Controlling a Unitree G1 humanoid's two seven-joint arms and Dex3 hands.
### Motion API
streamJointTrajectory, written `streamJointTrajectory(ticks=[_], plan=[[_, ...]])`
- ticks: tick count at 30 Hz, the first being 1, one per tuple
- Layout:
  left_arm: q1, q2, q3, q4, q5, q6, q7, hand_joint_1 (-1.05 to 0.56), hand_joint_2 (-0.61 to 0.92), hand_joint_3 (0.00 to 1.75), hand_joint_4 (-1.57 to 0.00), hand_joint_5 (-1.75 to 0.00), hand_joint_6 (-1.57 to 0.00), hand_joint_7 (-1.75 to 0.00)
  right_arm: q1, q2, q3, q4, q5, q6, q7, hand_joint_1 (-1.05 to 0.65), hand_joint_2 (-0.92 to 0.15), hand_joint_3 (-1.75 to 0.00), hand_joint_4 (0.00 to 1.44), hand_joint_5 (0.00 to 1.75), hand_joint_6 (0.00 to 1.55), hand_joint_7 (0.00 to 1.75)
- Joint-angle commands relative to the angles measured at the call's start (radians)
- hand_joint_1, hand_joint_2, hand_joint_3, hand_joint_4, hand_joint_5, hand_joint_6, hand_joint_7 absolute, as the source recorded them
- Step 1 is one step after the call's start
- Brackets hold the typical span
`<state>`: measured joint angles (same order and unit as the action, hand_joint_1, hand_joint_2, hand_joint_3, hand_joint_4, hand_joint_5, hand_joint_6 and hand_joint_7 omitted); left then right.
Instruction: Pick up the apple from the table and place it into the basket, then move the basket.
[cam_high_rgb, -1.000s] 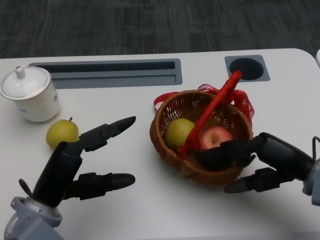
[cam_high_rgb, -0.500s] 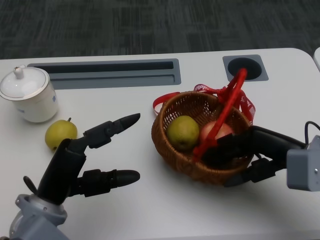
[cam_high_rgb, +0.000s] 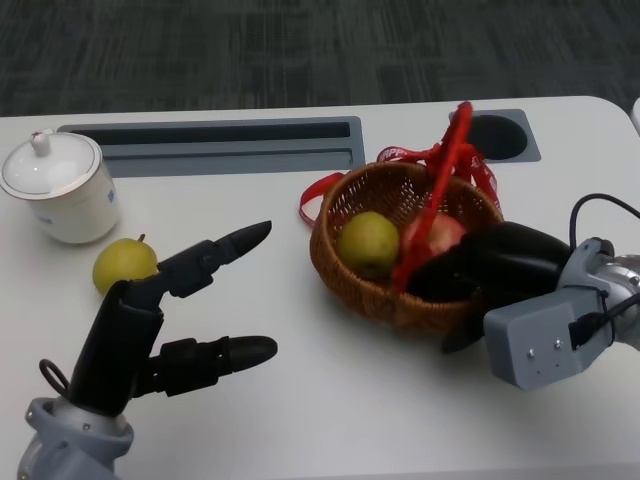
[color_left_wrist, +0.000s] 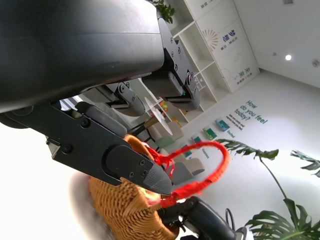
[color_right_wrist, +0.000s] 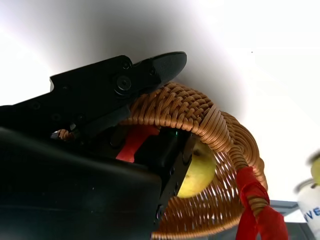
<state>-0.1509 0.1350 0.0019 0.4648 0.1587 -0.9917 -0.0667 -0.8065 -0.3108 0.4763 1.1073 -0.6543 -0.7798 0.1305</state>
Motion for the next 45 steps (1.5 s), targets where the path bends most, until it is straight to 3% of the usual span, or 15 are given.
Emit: streamJointTrajectory(ticks=[1,3,13,16,21,26,28,33,45], plan=[[0.013,0.010,0.013,-0.017,0.001,0.000,0.023,-0.49,0.82,0.00,-0.70,-0.02,-0.65,-0.01,-0.016,-0.026,0.014,0.008,-0.008,-0.022,-0.012,-0.31,-0.91,0.00,0.93,1.45,1.06,0.01],[0.017,0.008,0.013,-0.022,0.001,0.004,0.027,-0.48,0.82,0.00,-0.70,-0.02,-0.65,-0.01,-0.018,-0.031,0.017,0.010,-0.003,-0.041,-0.017,-0.32,-0.91,0.00,0.86,1.61,1.06,0.00],[0.017,0.001,0.008,-0.023,0.002,0.004,0.044,-0.46,0.82,0.00,-0.72,-0.01,-0.68,-0.01,-0.063,-0.036,0.036,0.055,-0.023,-0.065,-0.060,-0.31,-0.92,-0.02,0.75,1.73,1.04,0.00],[0.022,0.000,0.011,-0.029,-0.002,0.004,0.046,-0.45,0.82,0.00,-0.72,-0.01,-0.68,-0.01,-0.089,-0.028,0.046,0.092,-0.040,-0.044,-0.092,-0.30,-0.92,-0.01,0.80,1.57,1.04,0.00],[0.045,0.001,0.012,-0.052,-0.018,0.009,0.041,-0.46,0.82,0.00,-0.73,-0.01,-0.68,-0.01,-0.126,0.001,0.046,0.167,-0.039,0.032,-0.107,-0.30,-0.91,0.00,0.98,0.97,1.02,0.00],[0.088,0.007,0.017,-0.083,-0.029,-0.008,0.040,-0.46,0.82,0.00,-0.74,-0.01,-0.69,-0.01,-0.167,0.041,0.039,0.232,-0.035,0.180,-0.126,-0.31,-0.90,0.00,1.16,0.31,1.00,0.00],[0.109,0.010,0.017,-0.103,-0.040,-0.013,0.034,-0.45,0.82,0.00,-0.74,-0.01,-0.69,-0.01,-0.188,0.051,0.044,0.246,-0.044,0.241,-0.148,-0.32,-0.90,0.00,1.17,0.16,1.01,0.00],[0.160,0.025,0.020,-0.146,-0.053,-0.029,0.025,-0.46,0.81,0.00,-0.76,-0.02,-0.70,-0.01,-0.233,0.058,0.043,0.268,-0.056,0.356,-0.181,-0.31,-0.88,0.00,1.13,0.06,1.02,0.00],[0.288,0.063,0.053,-0.186,-0.061,-0.119,0.026,-0.47,0.81,0.00,-0.81,-0.02,-0.73,-0.01,-0.291,0.074,0.001,0.290,-0.053,0.555,-0.210,-0.29,-0.88,0.00,1.12,0.01,1.03,0.00]])
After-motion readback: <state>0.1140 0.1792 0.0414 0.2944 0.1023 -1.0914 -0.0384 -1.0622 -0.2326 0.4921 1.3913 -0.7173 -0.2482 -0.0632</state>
